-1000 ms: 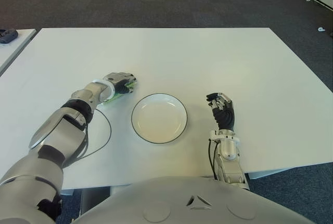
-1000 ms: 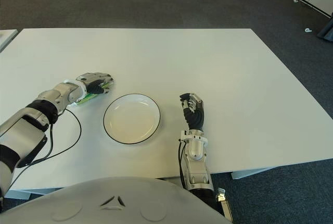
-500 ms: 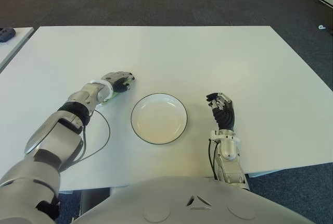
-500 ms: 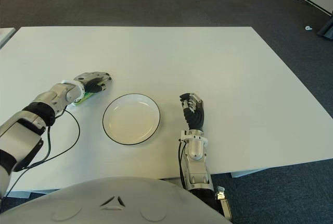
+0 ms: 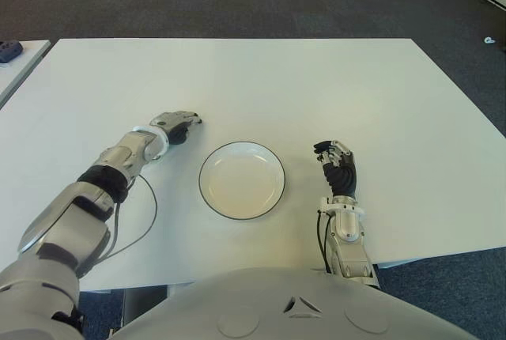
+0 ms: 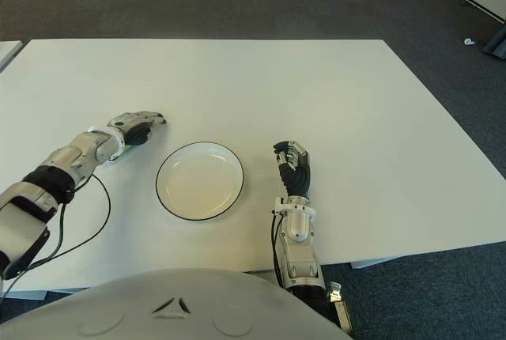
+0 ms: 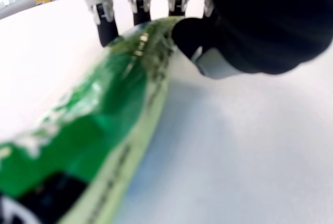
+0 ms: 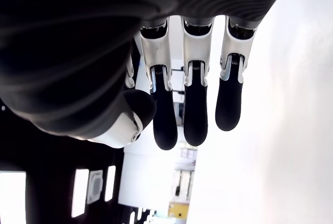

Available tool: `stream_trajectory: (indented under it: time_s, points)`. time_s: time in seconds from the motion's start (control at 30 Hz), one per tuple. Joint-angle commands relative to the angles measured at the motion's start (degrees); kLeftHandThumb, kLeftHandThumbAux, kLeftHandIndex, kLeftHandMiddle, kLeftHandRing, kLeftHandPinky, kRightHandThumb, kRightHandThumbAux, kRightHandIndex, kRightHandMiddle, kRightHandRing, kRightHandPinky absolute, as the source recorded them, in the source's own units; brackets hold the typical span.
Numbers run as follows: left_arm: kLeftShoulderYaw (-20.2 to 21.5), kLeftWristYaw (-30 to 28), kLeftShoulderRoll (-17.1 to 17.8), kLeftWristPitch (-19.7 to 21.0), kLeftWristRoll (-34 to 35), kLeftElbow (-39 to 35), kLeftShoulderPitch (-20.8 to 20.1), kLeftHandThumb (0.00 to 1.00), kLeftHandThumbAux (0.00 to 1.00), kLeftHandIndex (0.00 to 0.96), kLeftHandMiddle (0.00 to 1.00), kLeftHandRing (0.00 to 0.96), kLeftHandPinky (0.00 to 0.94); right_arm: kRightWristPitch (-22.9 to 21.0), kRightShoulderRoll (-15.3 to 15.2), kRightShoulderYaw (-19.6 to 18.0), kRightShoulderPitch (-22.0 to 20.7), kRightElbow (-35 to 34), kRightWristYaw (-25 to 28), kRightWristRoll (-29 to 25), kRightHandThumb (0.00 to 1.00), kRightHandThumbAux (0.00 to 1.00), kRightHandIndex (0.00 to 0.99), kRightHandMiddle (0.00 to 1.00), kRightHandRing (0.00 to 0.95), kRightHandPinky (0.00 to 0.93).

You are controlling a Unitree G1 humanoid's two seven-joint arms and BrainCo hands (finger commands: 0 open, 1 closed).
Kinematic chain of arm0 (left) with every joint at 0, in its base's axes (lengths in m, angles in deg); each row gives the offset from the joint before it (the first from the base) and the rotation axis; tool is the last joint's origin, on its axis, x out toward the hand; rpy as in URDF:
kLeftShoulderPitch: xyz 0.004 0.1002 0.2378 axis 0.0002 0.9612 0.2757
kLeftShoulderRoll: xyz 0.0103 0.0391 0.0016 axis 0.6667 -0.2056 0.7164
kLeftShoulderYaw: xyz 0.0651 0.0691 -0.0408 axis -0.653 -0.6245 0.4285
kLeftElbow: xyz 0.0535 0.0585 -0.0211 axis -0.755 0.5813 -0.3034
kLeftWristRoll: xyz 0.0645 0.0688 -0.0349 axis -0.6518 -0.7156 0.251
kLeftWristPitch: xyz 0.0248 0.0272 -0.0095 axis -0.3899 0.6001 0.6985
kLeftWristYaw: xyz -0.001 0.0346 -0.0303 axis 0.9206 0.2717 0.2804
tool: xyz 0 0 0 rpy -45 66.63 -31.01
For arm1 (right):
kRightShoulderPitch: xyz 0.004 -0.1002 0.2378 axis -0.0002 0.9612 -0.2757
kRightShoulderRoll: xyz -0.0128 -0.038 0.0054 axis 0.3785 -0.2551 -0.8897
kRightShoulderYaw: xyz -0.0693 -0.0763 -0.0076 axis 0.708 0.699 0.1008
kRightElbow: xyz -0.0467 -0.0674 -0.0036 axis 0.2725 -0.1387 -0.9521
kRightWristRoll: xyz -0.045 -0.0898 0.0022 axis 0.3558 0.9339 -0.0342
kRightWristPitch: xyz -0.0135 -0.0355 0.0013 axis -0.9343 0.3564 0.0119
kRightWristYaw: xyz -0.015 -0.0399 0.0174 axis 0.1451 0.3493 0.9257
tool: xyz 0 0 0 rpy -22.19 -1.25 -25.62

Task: Put the toothpaste on the table into the plate.

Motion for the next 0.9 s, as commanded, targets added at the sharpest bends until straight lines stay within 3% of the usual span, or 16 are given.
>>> stream_trajectory:
  time_s: [0.03, 0.77, 0.9]
  points:
    - [-1.0, -5.0, 1.3, 1.6, -0.9, -2.0, 4.7, 0.856, 0.657, 0.438, 0.504, 0.738, 0.729, -0.8, 0.1, -0.3, -0.7, 0.7, 0.1, -0.2, 0.703, 0.733, 0.426, 0.459, 0.433, 0.438]
    - [1.3, 0.9, 1.7, 2.0, -1.6, -5.4, 7.1, 0.859, 0.659, 0.447, 0.491, 0.828, 0.838, 1.0, 0.1, -0.7, -1.5, 2.7, 0.0, -0.6, 0.703, 0.731, 0.427, 0.461, 0.437, 0.435]
    - [1.5, 0.8, 1.8, 1.7, -1.7, -5.4, 7.1, 0.863, 0.659, 0.439, 0.58, 0.833, 0.848, 1.0, 0.1, -0.8, -1.6, 2.9, -0.2, -0.4, 0.703, 0.732, 0.427, 0.462, 0.439, 0.437]
